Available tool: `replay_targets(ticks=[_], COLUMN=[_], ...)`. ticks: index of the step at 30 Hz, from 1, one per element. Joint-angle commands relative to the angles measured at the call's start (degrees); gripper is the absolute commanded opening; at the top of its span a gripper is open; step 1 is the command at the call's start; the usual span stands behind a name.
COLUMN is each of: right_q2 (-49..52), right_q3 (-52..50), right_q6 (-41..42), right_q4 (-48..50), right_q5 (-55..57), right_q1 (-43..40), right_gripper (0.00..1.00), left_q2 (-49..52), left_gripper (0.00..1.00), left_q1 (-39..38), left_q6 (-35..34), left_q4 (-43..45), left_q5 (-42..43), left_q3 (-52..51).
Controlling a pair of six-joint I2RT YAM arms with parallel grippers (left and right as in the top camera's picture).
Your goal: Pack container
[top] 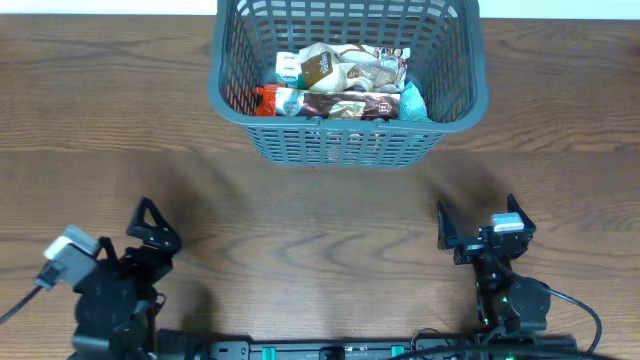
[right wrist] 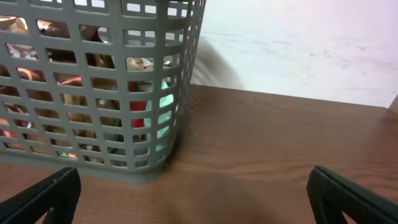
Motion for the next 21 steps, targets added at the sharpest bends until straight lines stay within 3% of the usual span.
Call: replay_targets(ticks=[1, 10, 21], right_q2=[-0.52, -0.52, -0.52], right_q3=[-0.17, -0.17, -0.17], right_q6=[-0.74, -0.74, -0.76], right_q4=[-0.11, -0.11, -0.11], right_q5=[0.17, 0.17, 0.17], right_q1=[0.92, 0.92, 0.92], right_gripper=[0.99, 0.99, 0.99], left_q2=[-2.4, -6.27, -10.27], left_gripper=[0.98, 0.98, 0.99], left_q1=[-0.07, -0.07, -0.07], left_q6=[4.17, 17.42, 17.94], left_q4=[0.11, 2.12, 8.59], left_q5=[-0.68, 2.14, 5.14], left_q3=[-3.78, -10.86, -19.1])
